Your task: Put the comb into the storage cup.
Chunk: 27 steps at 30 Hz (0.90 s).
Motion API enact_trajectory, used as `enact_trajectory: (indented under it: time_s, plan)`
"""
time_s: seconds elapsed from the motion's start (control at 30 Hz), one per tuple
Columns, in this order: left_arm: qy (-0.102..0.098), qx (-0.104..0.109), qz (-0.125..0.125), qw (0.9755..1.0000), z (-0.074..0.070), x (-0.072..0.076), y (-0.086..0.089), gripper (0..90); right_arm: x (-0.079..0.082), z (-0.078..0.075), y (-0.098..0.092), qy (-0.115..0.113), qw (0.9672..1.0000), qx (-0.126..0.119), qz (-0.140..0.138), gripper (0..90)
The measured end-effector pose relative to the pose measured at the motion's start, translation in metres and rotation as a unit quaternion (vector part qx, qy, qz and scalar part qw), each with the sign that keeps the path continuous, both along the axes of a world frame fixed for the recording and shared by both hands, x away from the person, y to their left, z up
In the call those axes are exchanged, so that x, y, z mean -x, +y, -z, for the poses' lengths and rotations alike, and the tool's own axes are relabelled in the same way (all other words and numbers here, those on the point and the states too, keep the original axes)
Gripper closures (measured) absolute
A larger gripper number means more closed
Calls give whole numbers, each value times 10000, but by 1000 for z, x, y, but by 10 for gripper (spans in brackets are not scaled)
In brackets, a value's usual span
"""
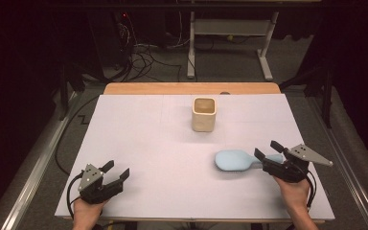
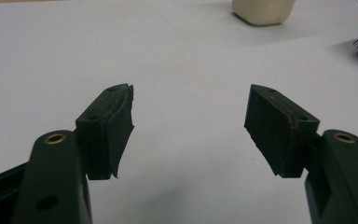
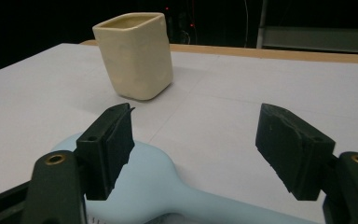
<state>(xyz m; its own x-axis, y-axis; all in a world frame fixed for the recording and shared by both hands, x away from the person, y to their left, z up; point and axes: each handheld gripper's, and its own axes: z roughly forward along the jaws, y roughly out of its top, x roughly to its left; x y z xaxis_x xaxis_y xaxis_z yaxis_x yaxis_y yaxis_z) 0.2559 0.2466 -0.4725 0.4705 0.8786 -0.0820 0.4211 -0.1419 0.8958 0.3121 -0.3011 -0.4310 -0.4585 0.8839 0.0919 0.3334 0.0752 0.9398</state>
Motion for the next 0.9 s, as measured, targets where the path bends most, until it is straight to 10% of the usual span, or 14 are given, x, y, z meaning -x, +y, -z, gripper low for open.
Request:
enact_trajectory:
  time_s: [0.43, 0.9]
  plan:
    - [25, 8, -10, 10000, 0, 0, 0, 326, -17, -8, 5, 229, 9995, 214, -23, 317]
    - [11, 10, 5, 10000, 0, 0, 0, 326, -41, -22, 6, 1003, 9927, 646, -151, 477]
